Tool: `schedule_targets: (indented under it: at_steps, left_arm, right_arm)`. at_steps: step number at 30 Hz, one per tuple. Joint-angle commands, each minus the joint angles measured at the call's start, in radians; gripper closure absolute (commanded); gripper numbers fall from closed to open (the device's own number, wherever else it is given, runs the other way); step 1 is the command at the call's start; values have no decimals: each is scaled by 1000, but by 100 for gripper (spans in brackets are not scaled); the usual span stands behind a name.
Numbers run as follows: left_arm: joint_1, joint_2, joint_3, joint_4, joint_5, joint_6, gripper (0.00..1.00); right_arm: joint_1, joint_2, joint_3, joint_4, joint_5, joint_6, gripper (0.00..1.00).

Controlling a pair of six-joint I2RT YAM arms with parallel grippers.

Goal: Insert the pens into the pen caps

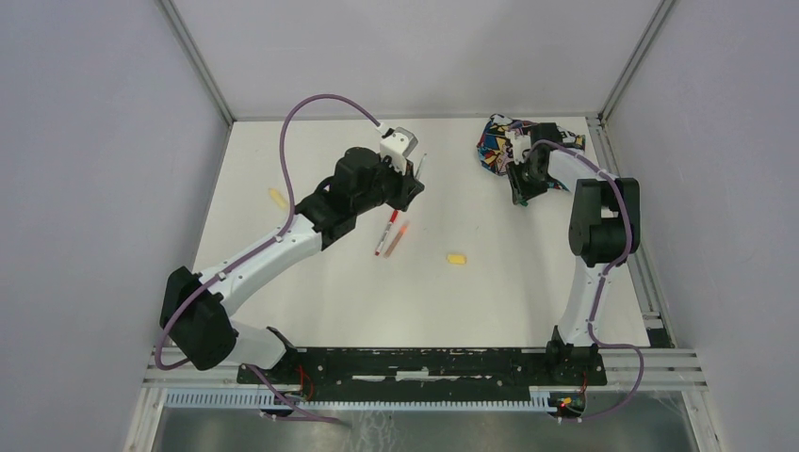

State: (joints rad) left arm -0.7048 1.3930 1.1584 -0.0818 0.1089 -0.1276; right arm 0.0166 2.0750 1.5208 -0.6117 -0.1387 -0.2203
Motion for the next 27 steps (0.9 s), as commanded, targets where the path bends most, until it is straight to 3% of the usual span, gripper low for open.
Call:
schedule_targets:
  at_steps: [1, 12, 19, 27]
  left_arm:
    - [-3, 1, 21, 0, -3, 45, 98]
    - [-3, 1, 23, -1, -6, 44, 98]
    - [-3, 2, 23, -4, -8, 45, 98]
    - [-3, 5, 24, -5, -3, 44, 98]
  right_arm:
    - [-4, 22, 43, -25, 25, -14, 59]
    - [1, 15, 27, -31, 54, 26, 74]
    - [34, -113, -164, 76, 40, 139, 82]
    - [75, -222, -352, 77, 60, 156, 78]
